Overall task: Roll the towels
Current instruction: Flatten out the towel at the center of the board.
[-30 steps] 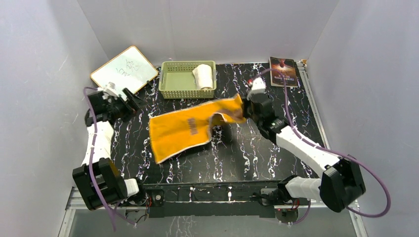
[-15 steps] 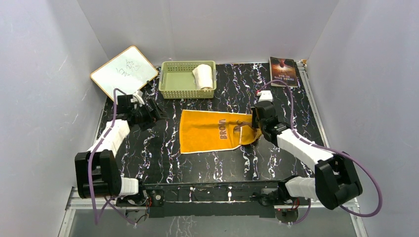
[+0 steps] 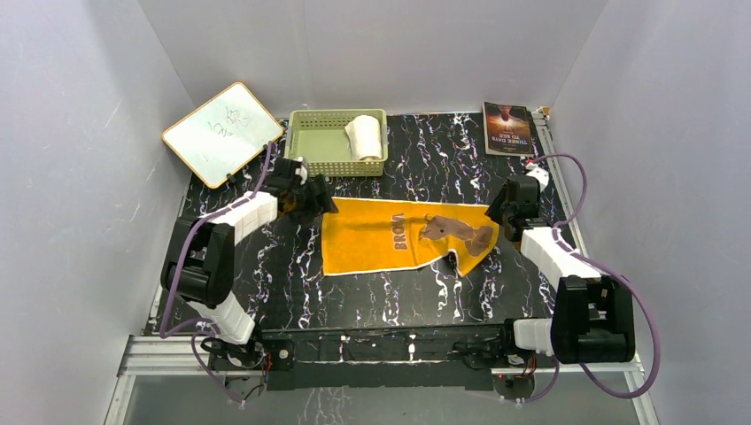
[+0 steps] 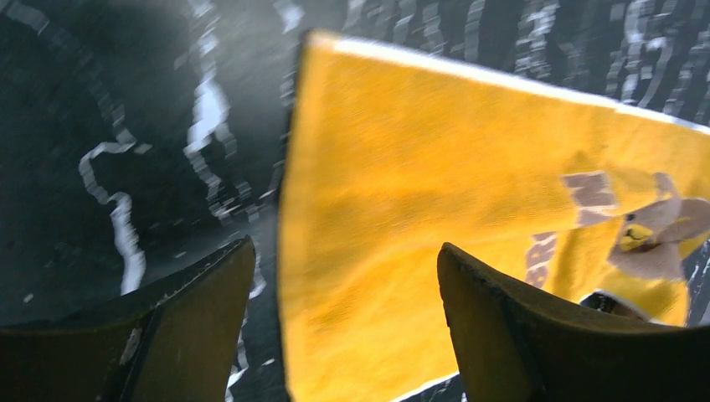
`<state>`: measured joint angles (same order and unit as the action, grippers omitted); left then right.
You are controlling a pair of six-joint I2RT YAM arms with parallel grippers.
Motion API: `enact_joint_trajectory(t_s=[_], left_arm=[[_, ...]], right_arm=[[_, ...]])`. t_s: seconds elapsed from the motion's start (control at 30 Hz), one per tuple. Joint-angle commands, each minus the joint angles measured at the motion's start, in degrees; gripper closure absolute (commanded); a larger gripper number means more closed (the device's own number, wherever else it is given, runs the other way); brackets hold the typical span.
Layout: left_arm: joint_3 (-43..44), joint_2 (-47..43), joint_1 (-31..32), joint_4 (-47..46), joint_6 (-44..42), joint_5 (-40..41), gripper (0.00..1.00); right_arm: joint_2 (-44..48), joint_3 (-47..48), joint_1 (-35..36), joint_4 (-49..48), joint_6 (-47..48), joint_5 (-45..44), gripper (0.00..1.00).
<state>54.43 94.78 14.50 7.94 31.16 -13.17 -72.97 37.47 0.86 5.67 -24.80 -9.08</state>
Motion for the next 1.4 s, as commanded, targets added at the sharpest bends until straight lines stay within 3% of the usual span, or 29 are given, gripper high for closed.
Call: enact_joint_trajectory(t_s=[0.0,0.13,0.23,0.3,0.37,0.53,0.63,0.73,0.8,1.37], left_arm=[[7.7,-0.3,5.6,1.3,-0.1,5.6,0.22],[8.4,1.3,7.4,0.1,1.1,5.3,0.22],[8.0,4.0,7.6,-0.2,1.6,5.0,0.22],[7.4,5.0,7.6,-1.1,1.8,6.0,0.22],[7.2,5.9,7.6,-1.9,1.9,7.2,0.22],[9.7,9.3,7.6,-4.0,0.1,10.7,0.26],[11.8,10.9,7.6,-5.0,-0.9,10.5,0.44],[13.3,12.0,7.6,-6.0,-1.6,9.8,0.72],[14.4,13.1,7.6,-5.9,-1.8,9.6,0.98],[8.2,18.0,5.6,-8.9,0.6,16.1,1.0]], right_arm=[[-0.7,1.9,-0.4,-4.5,-9.6,2.0,0.71],[-5.5,6.1,-3.1,-6.0,-12.0,3.5,0.65],[-8.8,12.7,-4.3,-3.3,-10.6,5.0,0.46],[-8.8,14.4,-4.4,-1.6,-9.6,4.4,0.44],[-8.0,13.1,-4.3,-2.2,-9.2,3.2,0.56],[-10.9,10.3,-5.0,-3.0,-9.2,6.0,1.0],[-14.1,10.1,-5.3,-3.3,-10.2,8.6,1.0],[-16.5,9.3,-5.5,-4.8,-10.8,9.4,1.0],[-18.1,9.0,-5.7,-5.9,-10.8,9.8,1.0],[-26.4,8.7,-7.7,-10.8,-9.7,11.3,1.0]])
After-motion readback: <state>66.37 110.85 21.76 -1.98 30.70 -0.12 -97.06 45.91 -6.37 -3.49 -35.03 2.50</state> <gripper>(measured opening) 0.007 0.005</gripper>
